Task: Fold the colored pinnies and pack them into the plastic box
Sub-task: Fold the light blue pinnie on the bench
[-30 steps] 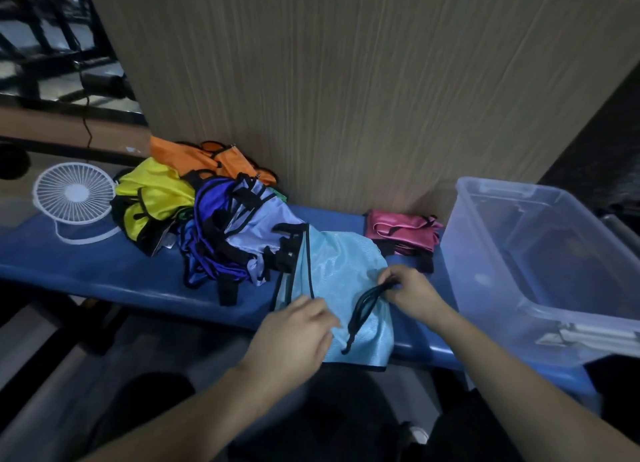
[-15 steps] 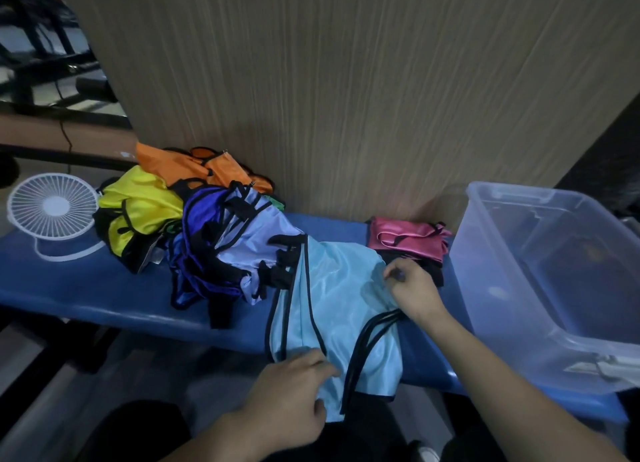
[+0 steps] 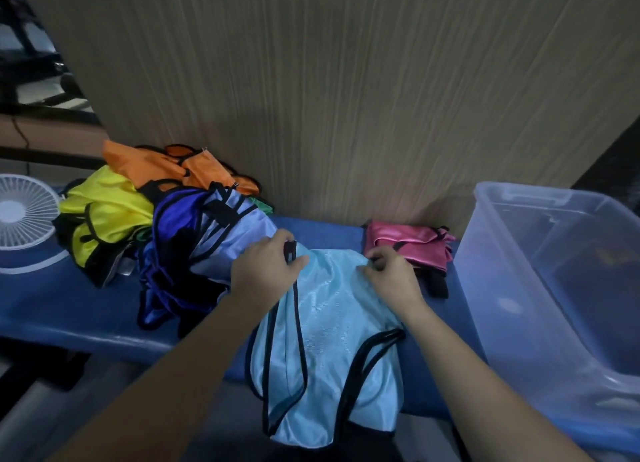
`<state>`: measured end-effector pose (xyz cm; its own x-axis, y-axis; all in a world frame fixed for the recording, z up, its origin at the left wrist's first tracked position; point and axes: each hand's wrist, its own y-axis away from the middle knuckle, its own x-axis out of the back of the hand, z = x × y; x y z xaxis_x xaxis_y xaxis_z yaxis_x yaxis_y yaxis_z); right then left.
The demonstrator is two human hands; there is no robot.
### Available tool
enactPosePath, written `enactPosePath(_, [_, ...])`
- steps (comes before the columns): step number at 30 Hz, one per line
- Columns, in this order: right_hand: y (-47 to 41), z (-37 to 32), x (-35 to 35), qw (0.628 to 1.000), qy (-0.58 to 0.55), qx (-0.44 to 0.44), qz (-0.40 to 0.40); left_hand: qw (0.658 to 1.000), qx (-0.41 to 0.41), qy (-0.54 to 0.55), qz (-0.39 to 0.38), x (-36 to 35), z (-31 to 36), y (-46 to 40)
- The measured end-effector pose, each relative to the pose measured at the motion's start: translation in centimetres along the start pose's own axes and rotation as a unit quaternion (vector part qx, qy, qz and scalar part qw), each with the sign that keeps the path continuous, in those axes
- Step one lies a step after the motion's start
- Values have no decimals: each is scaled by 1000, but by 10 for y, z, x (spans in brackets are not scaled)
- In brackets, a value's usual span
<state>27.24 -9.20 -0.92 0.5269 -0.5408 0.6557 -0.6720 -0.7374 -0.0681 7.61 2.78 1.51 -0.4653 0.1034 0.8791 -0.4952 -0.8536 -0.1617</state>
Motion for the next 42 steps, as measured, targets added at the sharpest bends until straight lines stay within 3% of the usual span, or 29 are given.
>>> enactPosePath(7, [-4, -1, 0, 985, -153, -53, -54, 998, 36, 19, -50, -30, -15, -21])
enactPosePath(11, [2, -4, 4, 941, -304, -77, -127, 998, 6, 59, -10, -37, -31, -21])
enactPosePath(17, [6, 13, 10, 917, -378, -85, -100, 987, -87, 106, 80, -25, -46, -28])
enactPosePath(23, [5, 8, 12, 886, -448, -91, -73, 988, -96, 119, -3, -20, -49, -30])
enactPosePath(27, [1, 7, 11, 812, -567, -116, -80, 983, -89, 152, -59, -15, -52, -34])
enactPosePath(32, [-7, 6, 8, 783, -597, -162, -72, 981, -107, 133, -90, -14, -56, -40])
enactPosePath(34, [-6, 2, 6, 804, -572, -143, -76, 978, -114, 146, -93, -13, -59, -41])
enactPosePath(38, [-2, -10, -3, 885, -450, -62, -98, 975, -125, 154, -96, -14, -62, -41])
enactPosePath(42, [-5, -18, -10, 881, -460, -34, -102, 975, -129, 160, -86, -15, -62, -42])
